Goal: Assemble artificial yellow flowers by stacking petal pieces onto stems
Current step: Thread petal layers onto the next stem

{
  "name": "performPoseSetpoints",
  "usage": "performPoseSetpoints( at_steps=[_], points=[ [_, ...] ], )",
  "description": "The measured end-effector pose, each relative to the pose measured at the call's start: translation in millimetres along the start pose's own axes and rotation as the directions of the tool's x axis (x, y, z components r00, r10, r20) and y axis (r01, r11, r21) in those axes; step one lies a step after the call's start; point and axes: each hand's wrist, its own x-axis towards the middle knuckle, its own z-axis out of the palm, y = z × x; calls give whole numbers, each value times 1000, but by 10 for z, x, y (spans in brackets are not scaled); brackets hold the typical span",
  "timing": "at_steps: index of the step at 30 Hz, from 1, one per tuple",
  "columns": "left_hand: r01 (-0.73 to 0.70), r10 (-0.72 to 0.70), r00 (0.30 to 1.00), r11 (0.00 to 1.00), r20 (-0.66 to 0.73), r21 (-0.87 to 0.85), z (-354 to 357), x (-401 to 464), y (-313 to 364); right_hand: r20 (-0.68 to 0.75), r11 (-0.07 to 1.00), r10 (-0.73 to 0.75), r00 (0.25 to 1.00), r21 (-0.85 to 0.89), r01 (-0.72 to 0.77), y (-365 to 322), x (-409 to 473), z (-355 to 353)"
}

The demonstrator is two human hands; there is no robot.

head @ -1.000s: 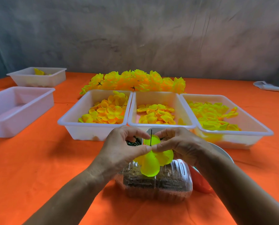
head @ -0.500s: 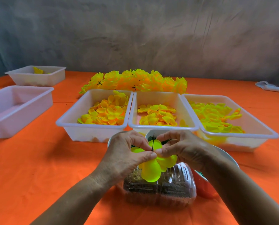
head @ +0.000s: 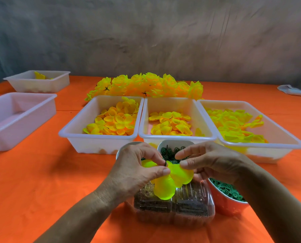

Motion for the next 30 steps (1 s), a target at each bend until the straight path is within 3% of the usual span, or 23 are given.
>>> performPoseSetpoints(
  at_steps=[4, 9, 17, 21, 24, 27, 30],
  points=[
    [-8, 8, 1000, 1000, -2, -4, 5, -3, 7, 34, 997, 16, 999, 72, -19, 67, -50, 3],
    [-6, 6, 1000, 1000, -1, 8, 6, 2, 18, -92, 994, -44, 995, 91, 52, 108, -39, 69],
    [-30, 30, 1000, 1000, 8, -2, -3, 31, -35, -160, 986, -134, 978, -119, 116, -3, -20, 55],
    [-29, 30, 999, 1000, 18, -5, -6, 51, -30, -370, 939, -298, 880, -277, 202, -164, 304, -81],
    [-20, 20, 1000, 1000, 9, -19, -6, 55, -28, -529, 890, -344, 775, -448, 89, -209, 768, -168],
    [-8, 8, 1000, 1000, 18, -21, -5, 42, -30, -560, 774, -320, 764, -620, -131, -285, 1176, -164],
    [6, -5, 999, 1000, 40, -29, -11, 27, -41, -600, 701, -260, 756, -656, -279, -314, 1472, -113]
  ],
)
